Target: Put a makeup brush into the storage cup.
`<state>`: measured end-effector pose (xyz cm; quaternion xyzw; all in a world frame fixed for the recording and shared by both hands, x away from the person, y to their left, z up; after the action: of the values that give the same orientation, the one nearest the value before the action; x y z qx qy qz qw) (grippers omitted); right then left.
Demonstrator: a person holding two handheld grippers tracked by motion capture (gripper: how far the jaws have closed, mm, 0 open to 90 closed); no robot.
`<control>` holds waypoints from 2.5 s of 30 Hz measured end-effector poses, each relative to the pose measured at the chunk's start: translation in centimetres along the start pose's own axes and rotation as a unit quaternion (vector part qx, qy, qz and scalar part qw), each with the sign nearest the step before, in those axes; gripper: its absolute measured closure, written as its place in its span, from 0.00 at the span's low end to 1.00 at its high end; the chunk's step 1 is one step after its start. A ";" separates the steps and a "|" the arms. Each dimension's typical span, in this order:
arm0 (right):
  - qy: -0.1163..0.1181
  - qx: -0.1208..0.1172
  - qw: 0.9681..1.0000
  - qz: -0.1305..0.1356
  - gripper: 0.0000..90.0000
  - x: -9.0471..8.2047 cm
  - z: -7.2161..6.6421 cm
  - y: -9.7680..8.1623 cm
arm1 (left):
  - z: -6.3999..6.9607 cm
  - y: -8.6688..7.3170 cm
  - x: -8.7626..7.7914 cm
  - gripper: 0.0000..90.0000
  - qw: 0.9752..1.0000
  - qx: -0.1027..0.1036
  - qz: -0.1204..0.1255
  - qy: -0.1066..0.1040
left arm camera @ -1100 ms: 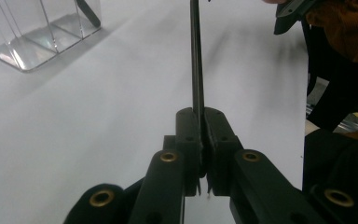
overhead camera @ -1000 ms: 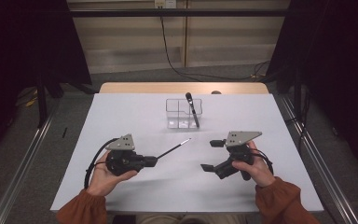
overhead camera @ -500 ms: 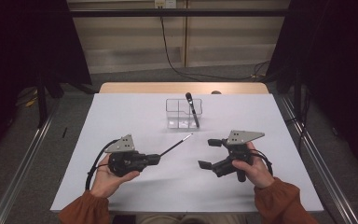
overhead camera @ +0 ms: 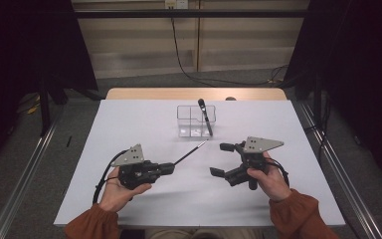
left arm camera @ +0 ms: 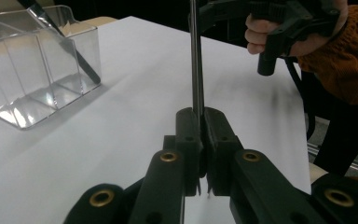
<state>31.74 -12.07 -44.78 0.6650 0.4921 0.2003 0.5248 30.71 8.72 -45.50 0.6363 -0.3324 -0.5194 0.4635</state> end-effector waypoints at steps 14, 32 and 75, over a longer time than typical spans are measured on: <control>0.050 0.008 0.999 0.018 0.05 0.3 -1.5 1.0 | 0.2 0.5 0.8 0.95 1.000 0.008 0.017 0.005; 0.071 0.019 0.997 0.002 0.44 1.2 -1.5 1.4 | 0.9 0.9 1.9 0.95 1.000 0.016 0.021 -0.012; 0.112 0.060 0.992 0.024 0.86 0.8 -1.5 2.0 | 1.7 0.0 3.2 0.95 0.999 0.034 -0.003 -0.030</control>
<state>31.80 -10.52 -42.66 0.6803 0.5429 0.2564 0.4203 29.79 5.41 -46.68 0.6370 -0.3614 -0.5282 0.4296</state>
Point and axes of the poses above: each handheld gripper's, and its own axes: x roughly forward along the jaws, y roughly out of its top, z roughly to its right, the point moved 8 cm from there along x, roughly forward along the jaws, and after that the axes turned 12 degrees about x, right-handed, at the moved point
